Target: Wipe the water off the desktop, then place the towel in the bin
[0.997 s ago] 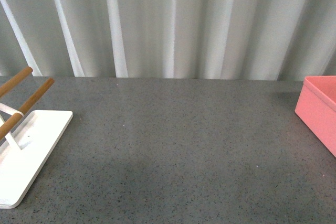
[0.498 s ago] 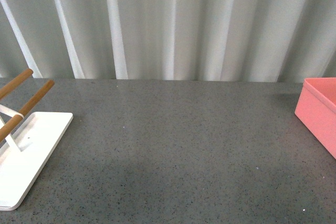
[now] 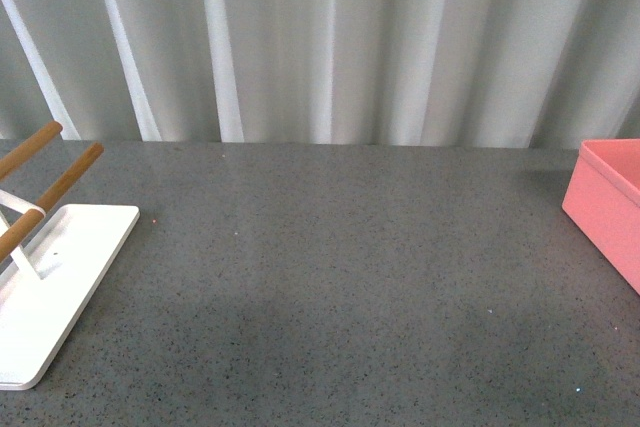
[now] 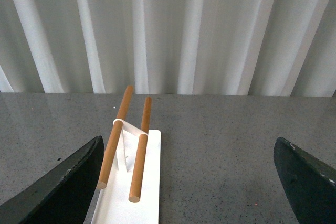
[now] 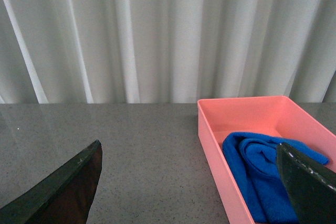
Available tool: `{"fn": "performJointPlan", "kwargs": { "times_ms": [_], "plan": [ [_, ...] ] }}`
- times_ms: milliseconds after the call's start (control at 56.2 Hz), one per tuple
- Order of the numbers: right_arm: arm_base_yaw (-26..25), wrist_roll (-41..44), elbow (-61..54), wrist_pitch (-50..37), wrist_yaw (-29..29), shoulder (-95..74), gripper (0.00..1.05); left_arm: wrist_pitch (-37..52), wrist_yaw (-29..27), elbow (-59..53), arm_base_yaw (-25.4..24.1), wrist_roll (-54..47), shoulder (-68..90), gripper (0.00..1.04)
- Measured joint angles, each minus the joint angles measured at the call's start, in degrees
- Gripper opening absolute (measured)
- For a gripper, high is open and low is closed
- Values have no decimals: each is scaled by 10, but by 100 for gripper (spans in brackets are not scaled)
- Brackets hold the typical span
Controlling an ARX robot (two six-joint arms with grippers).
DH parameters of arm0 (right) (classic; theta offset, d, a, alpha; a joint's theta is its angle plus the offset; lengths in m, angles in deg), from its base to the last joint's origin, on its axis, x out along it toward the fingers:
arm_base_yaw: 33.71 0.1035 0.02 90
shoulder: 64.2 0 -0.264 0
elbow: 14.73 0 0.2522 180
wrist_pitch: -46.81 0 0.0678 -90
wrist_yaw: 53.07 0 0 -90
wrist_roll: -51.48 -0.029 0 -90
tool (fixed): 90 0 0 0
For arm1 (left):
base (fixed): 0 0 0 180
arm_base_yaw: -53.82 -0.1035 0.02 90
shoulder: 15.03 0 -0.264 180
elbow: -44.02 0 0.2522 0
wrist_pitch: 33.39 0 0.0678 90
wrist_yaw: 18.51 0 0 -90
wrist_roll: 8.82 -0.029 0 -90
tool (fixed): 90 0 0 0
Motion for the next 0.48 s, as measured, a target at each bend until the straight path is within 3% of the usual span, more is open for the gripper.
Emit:
{"fn": "performJointPlan", "kwargs": {
  "times_ms": [481],
  "plan": [
    [0,0,0,0,0,0,98,0,0,0,0,0,0,98]
  ]
}}
